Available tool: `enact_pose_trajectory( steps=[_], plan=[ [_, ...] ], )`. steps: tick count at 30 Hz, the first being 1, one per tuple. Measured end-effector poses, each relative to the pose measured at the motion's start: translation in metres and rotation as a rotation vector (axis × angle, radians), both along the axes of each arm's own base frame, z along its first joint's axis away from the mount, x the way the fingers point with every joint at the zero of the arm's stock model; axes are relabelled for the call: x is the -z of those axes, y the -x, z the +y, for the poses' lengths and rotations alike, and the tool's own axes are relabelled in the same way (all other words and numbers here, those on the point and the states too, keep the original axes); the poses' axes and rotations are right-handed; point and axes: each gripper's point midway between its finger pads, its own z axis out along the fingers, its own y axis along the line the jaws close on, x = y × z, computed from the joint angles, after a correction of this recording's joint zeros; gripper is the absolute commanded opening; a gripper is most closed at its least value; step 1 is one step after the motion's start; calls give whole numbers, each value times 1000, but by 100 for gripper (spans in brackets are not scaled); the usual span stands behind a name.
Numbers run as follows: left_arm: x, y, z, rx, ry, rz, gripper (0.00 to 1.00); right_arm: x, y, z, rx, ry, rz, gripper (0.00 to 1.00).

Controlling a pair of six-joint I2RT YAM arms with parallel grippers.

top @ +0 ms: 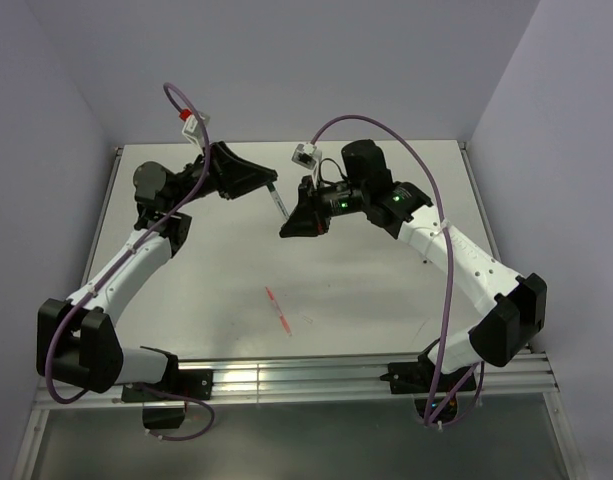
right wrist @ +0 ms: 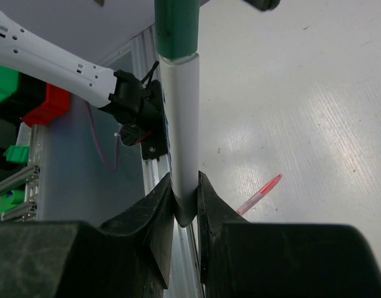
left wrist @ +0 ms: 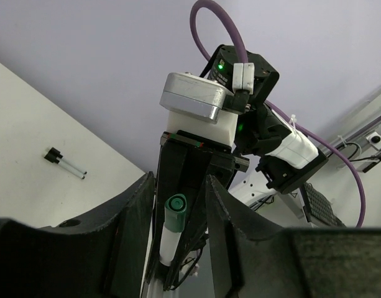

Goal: Insert the pens into the pen caps

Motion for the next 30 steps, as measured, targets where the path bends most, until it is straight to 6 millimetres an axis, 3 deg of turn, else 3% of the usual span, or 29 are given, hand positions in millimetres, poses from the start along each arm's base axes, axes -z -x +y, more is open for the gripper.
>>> enact_pose_trajectory(
  steps=[7, 13, 21, 30],
  plan=[
    [-2, 5, -3, 15, 8, -14, 31, -1, 2, 1, -11, -4, 6, 0],
    [-2, 4, -3, 11, 12, -13, 1, -2, 3, 2, -16, -6, 10, 0],
    [3, -3, -3, -14, 3, -12, 0, 1, -1, 5, -2, 2, 37, 0],
    [26, -16, -7, -72, -70, 7, 0, 15, -6, 2, 56, 56, 134, 0]
  ],
)
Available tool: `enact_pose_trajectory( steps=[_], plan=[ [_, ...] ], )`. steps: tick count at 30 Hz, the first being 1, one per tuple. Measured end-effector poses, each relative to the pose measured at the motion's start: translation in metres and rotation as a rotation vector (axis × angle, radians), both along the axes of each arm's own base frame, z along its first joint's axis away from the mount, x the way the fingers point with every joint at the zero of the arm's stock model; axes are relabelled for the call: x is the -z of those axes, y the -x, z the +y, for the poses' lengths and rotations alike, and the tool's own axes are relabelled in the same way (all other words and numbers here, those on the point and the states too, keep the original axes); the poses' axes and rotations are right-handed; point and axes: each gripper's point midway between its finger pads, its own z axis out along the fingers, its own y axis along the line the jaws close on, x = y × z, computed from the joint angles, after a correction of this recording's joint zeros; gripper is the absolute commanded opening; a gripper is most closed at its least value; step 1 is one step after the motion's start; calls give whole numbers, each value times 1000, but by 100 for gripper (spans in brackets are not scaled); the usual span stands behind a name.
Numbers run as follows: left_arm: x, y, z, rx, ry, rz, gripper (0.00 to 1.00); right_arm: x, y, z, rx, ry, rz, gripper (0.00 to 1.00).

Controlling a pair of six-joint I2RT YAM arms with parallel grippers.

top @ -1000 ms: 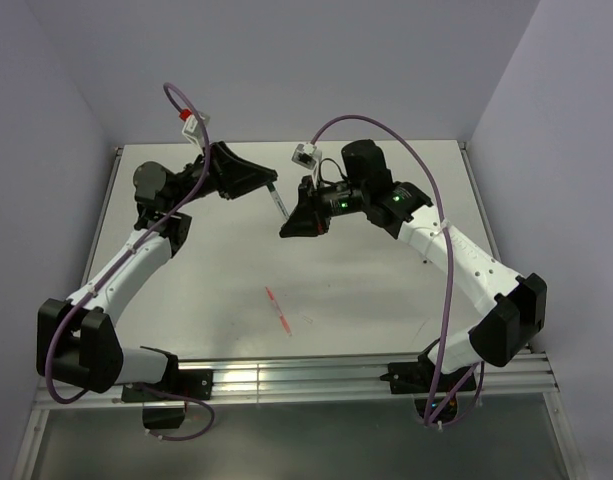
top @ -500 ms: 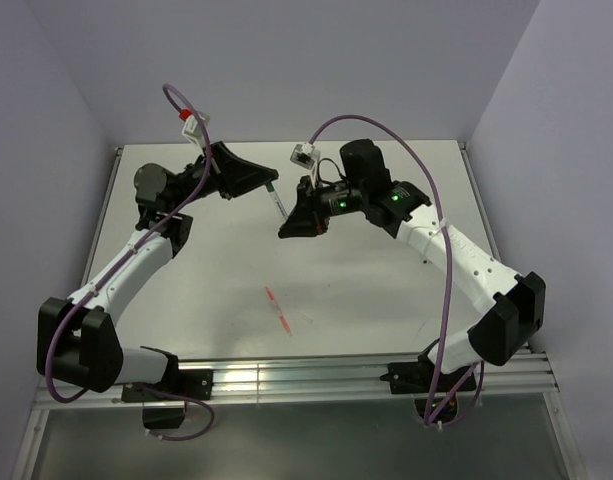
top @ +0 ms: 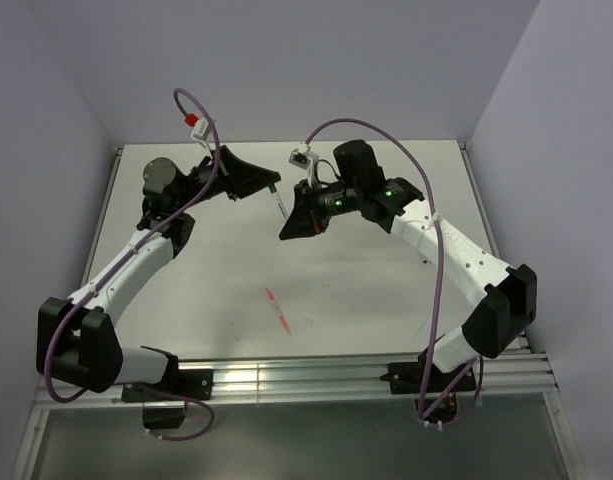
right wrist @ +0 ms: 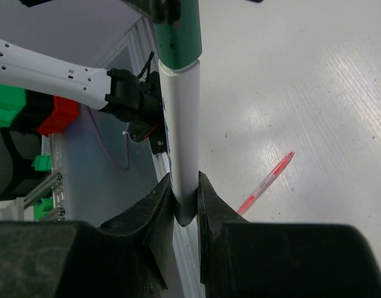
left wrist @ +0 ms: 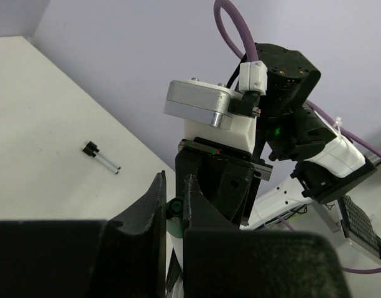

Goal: Insert the pens into the pen caps

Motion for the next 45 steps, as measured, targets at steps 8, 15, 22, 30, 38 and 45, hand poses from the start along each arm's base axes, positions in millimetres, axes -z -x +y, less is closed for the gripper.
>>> enact_pose_trajectory(
  steps=[8, 15, 22, 30, 38, 45],
  plan=[
    [17, -4, -10, -37, -58, 7, 0, 15, 0, -5, 28, 55, 79, 0],
    [27, 0, -9, -60, -20, 27, 0, 22, 4, -8, 26, 92, 115, 0],
    [30, 8, -7, -63, 15, 22, 0, 26, 7, -12, 7, 114, 102, 0],
    [32, 15, -8, -55, 43, 14, 0, 29, 9, -16, -13, 140, 75, 0],
    [27, 27, -3, -62, 119, -34, 0, 24, 14, -19, -42, 145, 60, 0],
    [22, 40, -6, -26, 162, -46, 0, 25, 21, -21, -82, 144, 56, 0]
  ],
)
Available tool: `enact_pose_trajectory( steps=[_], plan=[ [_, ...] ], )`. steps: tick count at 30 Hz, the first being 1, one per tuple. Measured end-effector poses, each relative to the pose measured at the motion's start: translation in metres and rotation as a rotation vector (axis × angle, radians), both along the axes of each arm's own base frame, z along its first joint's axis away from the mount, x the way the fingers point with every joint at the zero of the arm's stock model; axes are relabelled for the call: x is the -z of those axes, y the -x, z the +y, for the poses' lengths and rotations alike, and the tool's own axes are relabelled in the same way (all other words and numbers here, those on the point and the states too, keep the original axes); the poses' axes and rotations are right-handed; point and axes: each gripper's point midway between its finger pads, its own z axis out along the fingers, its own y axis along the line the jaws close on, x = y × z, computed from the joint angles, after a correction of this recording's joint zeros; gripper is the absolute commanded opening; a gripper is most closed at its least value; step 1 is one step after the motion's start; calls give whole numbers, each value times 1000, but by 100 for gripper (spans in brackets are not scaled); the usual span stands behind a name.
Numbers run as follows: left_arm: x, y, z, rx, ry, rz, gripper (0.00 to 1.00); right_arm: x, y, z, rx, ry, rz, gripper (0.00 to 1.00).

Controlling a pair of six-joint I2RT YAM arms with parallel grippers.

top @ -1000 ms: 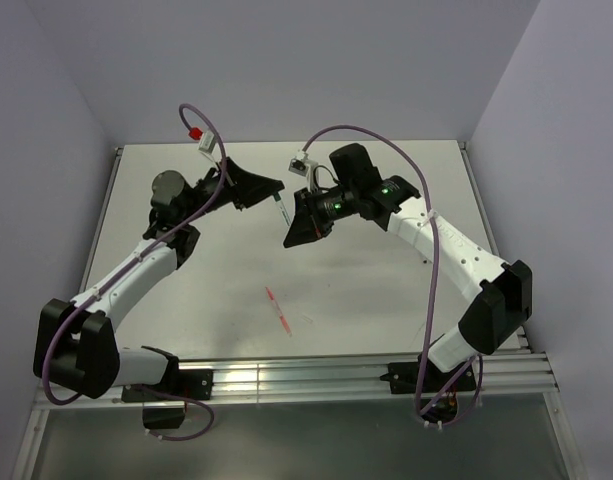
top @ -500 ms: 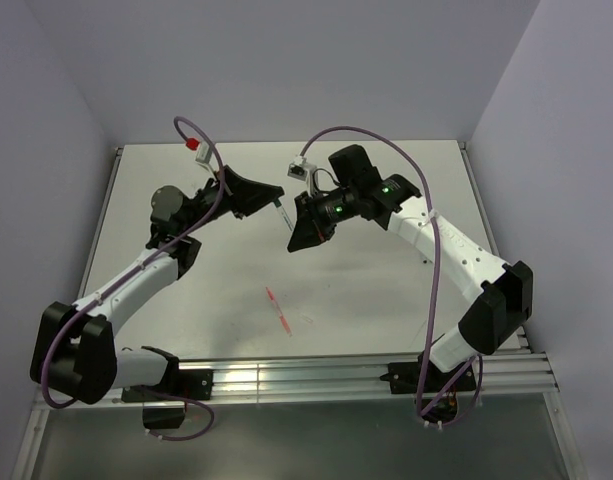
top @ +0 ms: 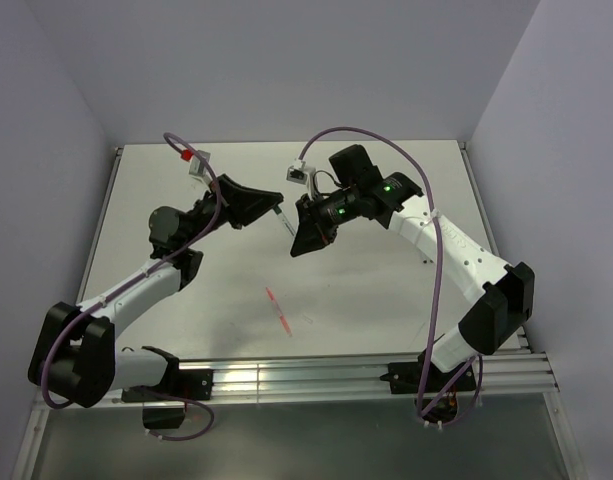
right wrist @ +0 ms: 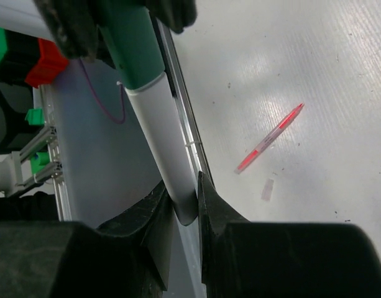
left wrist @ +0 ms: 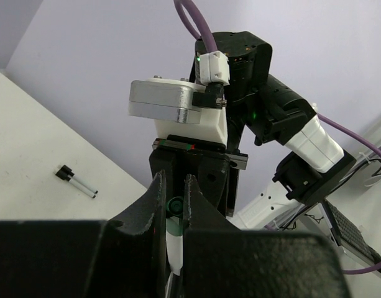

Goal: Insert the pens into the pen caps

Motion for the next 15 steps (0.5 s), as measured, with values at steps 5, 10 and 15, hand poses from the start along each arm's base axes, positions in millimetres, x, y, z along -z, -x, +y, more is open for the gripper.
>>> enact_pose_trajectory(
  steps=[5, 10, 15],
  plan=[
    [-2, 5, -3, 13, 11, -6, 0, 2, -1, -1, -19, 4, -31, 0],
    [2, 6, -6, 13, -8, -8, 0, 6, -1, -4, -30, 22, -57, 0],
    [10, 6, -8, -1, -57, -15, 0, 12, -2, -10, -23, 58, -64, 0]
  ],
)
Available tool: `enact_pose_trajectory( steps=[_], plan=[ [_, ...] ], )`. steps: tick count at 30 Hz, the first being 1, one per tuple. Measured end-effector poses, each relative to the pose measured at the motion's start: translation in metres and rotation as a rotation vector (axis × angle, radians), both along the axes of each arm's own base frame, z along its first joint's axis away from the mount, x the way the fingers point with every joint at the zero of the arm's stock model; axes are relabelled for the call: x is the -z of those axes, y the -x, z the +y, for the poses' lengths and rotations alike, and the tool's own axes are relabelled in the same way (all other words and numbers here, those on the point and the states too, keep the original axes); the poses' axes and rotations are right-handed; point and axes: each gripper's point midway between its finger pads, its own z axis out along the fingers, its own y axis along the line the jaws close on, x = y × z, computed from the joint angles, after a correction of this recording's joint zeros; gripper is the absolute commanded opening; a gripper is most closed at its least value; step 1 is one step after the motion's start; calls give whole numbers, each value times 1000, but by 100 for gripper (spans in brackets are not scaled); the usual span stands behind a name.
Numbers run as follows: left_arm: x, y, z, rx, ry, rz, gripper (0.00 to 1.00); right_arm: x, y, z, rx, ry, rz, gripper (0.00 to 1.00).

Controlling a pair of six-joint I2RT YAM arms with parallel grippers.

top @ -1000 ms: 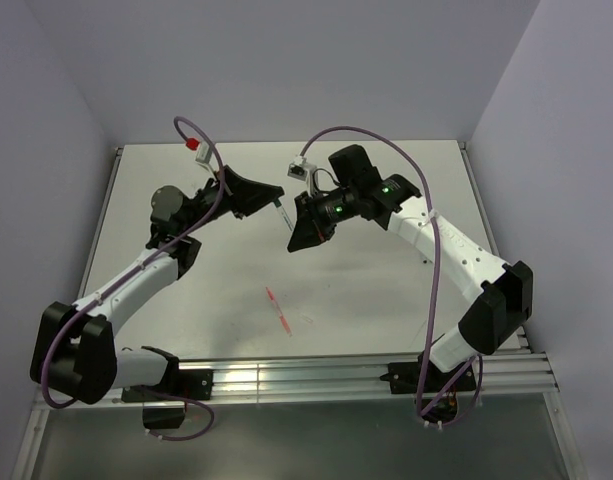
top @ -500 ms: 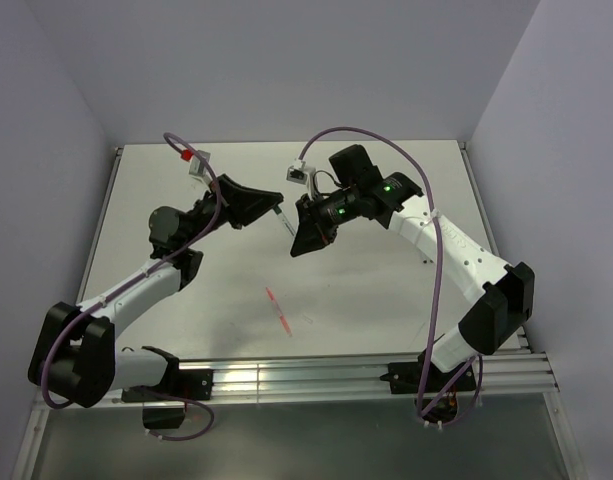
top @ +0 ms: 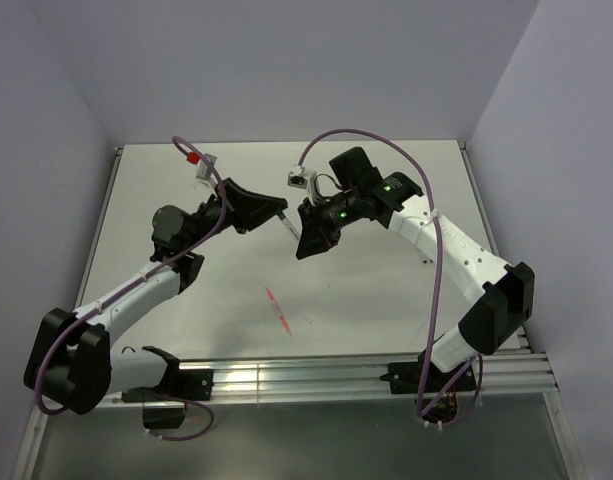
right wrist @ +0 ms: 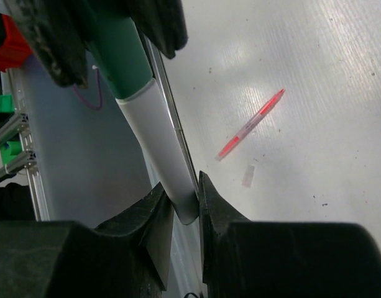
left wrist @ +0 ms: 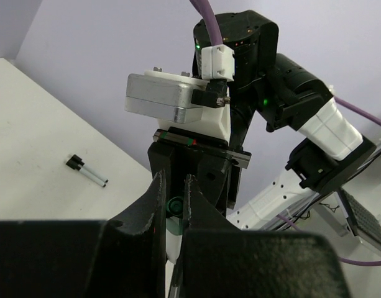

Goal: Insert the pens into the pen caps

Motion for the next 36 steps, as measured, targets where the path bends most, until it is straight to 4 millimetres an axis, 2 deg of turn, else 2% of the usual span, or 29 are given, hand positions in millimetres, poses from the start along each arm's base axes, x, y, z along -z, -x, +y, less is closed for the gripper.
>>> enact_pose_trajectory(
  steps=[5, 16, 36],
  plan=[
    [5, 0, -1, -8, -29, -13, 0, 3, 0, -4, 12, 25, 2, 0],
    [3, 11, 0, -5, 29, -36, 0, 0, 3, -9, 8, 51, 10, 0],
    [-15, 29, 5, -8, 136, -108, 0, -17, 17, 0, -25, -13, 104, 0]
  ],
)
